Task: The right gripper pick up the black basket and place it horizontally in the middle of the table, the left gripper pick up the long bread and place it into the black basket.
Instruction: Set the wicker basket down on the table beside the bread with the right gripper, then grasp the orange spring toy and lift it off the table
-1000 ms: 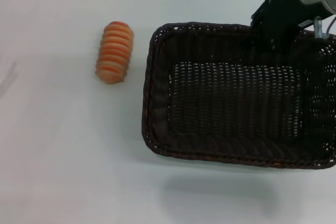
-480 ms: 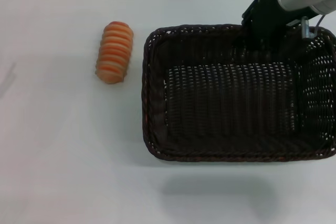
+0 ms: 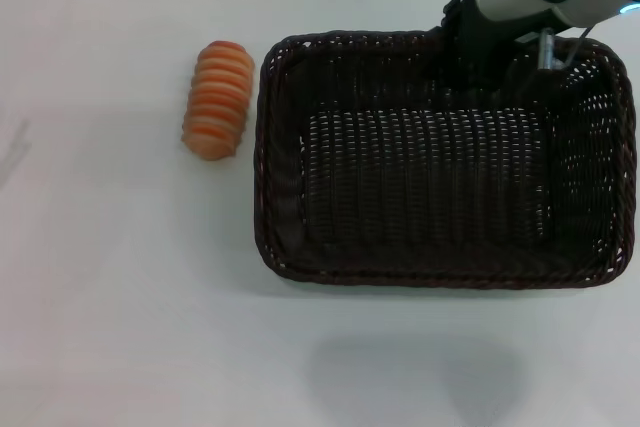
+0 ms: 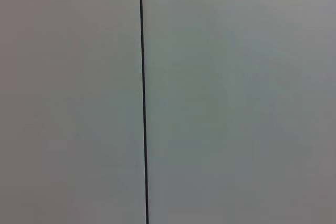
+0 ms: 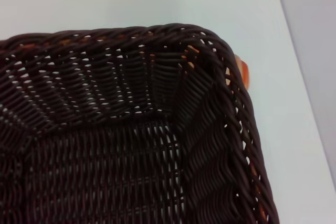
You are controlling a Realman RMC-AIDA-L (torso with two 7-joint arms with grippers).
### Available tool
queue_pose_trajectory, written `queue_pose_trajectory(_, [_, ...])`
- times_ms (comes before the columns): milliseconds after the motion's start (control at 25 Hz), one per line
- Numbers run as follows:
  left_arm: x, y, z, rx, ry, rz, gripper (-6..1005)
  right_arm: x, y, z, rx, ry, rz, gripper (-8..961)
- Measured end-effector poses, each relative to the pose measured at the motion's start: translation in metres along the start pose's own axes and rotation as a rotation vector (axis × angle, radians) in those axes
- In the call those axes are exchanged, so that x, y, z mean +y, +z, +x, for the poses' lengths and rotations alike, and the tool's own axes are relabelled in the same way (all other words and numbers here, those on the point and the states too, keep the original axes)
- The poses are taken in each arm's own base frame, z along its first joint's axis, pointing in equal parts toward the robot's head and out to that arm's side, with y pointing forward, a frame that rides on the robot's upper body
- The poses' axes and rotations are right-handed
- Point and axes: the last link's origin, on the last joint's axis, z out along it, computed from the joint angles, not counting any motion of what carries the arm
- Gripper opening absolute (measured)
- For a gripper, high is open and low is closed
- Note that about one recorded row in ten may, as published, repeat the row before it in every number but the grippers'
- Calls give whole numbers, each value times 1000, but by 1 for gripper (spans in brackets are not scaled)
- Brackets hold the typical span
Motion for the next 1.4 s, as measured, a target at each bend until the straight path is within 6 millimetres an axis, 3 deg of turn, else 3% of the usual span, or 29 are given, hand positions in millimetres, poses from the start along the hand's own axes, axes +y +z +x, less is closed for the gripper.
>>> queue_pose_trajectory(120, [0,-1,0,0,2,0,841,1,3,-2,18,-1,22,304])
queue_pose_trajectory(360, [0,-2,0,3,7,-1,841,-1,4,-8,26,-13,82,538])
queue_pose_trajectory(520, [0,-3,0,7,6,-1,841,-3,1,-13,12,-20,115,538])
queue_pose_trajectory(720, [1,-3,1,11,6,-3,841,-14,-19,-18,-20,18,232,538])
queue_pose_trajectory(760, [1,-2,1,12,6,-4,841,-21,-34,-17,-42,66,322,538])
queue_pose_trajectory(920, [2,-2,1,14,0,-7,841,-22,-58,-11,-99,149,429,538])
queue_pose_trajectory(1040, [4,-1,3,19,-10,-14,841,-13,-78,-2,-204,240,491,538])
queue_pose_trajectory(1160, [6,-2,7,36,-27,-33,841,10,-107,15,-357,364,559,538])
queue_pose_trajectory(1280, [7,-1,9,42,-31,-40,841,24,-118,24,-419,411,585,538])
queue_pose_trajectory(1400, [7,-1,10,35,-37,-45,841,49,-130,49,-546,565,631,538])
